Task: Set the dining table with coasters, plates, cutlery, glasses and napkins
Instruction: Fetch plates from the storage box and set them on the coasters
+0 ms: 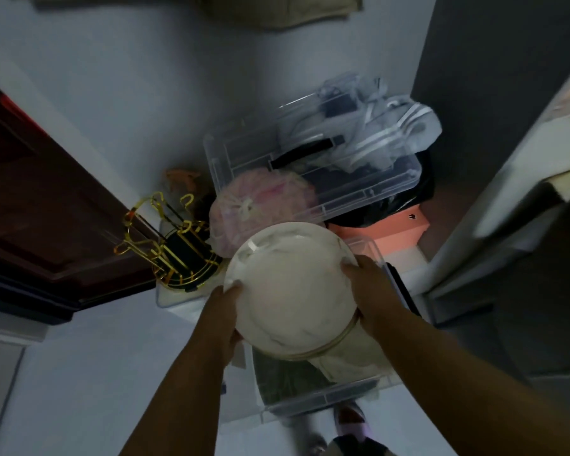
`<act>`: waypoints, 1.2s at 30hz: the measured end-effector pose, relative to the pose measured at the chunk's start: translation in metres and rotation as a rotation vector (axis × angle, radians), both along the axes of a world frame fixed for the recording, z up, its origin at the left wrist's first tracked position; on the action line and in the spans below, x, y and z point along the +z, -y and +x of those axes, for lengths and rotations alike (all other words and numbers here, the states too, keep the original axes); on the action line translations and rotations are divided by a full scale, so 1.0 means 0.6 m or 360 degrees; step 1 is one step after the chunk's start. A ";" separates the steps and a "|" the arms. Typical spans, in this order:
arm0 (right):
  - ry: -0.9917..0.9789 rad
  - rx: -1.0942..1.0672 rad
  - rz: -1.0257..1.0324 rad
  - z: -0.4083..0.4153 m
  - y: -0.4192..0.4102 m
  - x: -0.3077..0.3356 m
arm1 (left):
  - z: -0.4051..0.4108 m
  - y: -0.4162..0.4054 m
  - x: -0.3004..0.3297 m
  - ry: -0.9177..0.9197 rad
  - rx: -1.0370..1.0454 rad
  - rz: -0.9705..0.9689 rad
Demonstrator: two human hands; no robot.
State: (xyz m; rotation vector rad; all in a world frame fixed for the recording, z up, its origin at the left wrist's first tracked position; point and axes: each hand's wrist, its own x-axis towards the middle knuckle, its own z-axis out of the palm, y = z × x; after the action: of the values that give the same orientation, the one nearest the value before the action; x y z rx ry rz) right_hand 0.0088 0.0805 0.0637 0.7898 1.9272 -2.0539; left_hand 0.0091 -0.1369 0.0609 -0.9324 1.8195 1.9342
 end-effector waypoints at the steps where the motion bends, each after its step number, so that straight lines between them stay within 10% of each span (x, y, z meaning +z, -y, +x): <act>1: -0.0028 -0.0015 -0.0018 0.003 -0.011 0.010 | 0.000 -0.009 0.003 -0.0009 0.0010 0.0168; 16: -0.0220 -0.0592 0.0279 0.171 -0.140 0.130 | 0.051 -0.183 0.102 -0.0415 -0.0689 0.1249; 36: 0.0241 -0.1097 0.1720 0.357 -0.625 0.262 | 0.140 -0.715 0.213 -0.0162 -0.1193 0.1240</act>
State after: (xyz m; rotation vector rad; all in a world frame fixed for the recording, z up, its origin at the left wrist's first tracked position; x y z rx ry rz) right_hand 0.2230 0.4553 0.2206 1.9532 2.8865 -0.9001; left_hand 0.0929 0.2918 0.1885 0.1001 1.0264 1.8973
